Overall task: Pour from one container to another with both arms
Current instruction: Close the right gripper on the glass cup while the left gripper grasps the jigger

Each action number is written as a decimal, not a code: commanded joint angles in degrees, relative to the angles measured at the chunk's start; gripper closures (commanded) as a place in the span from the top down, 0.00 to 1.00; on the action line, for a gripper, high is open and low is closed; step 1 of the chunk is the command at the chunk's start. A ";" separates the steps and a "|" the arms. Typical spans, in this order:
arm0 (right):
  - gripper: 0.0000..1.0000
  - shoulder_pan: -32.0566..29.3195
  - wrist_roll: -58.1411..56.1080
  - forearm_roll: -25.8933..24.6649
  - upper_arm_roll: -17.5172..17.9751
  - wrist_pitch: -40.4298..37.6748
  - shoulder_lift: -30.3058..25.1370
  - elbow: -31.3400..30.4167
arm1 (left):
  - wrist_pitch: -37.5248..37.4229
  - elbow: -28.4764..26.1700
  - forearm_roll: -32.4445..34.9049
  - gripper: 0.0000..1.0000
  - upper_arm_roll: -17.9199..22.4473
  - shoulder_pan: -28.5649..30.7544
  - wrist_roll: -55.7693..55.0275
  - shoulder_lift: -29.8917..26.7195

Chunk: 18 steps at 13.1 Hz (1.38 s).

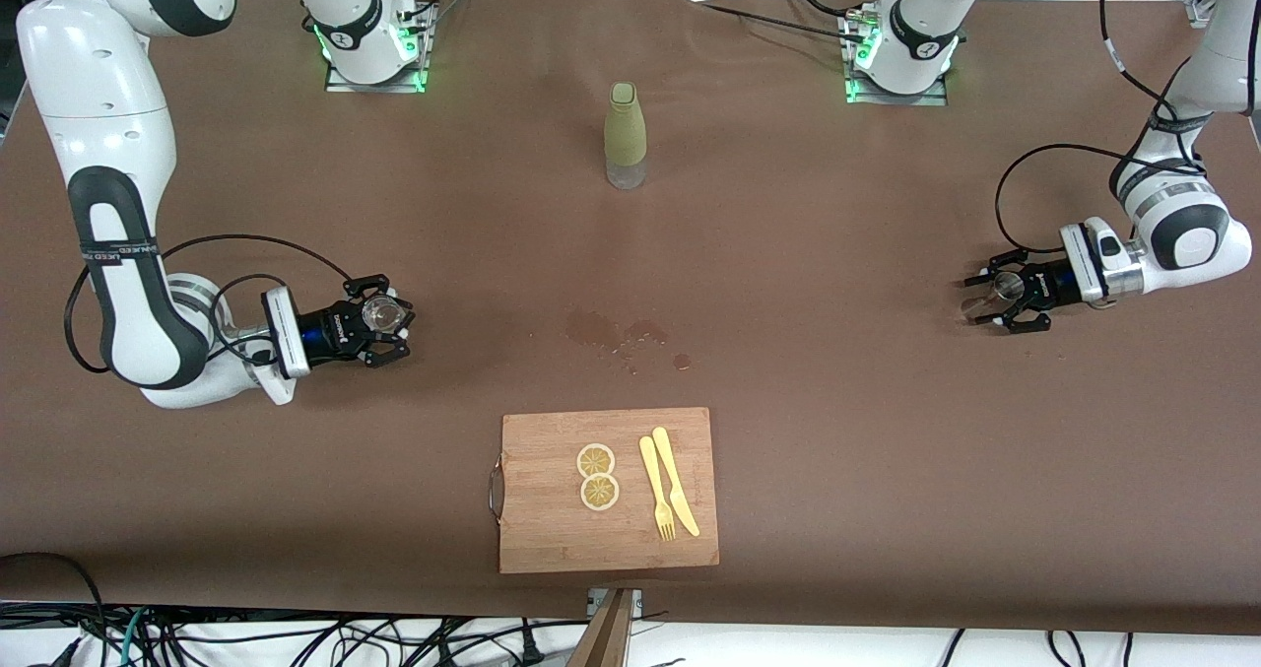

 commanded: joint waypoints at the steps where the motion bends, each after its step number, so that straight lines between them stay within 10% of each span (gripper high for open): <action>1: 0.00 -0.53 1.03 0.97 0.55 -0.80 -0.41 -0.28 | -1.64 0.26 -1.41 0.65 0.47 0.59 9.07 0.77; 8: 0.00 -0.53 0.94 1.68 0.55 -0.98 -0.41 -0.28 | -2.44 0.43 -1.41 0.00 0.47 0.59 10.21 0.60; 18: 0.00 -0.97 5.41 1.24 -0.15 -3.79 -3.04 -0.20 | -4.27 0.70 -1.67 0.00 0.47 0.50 9.51 0.16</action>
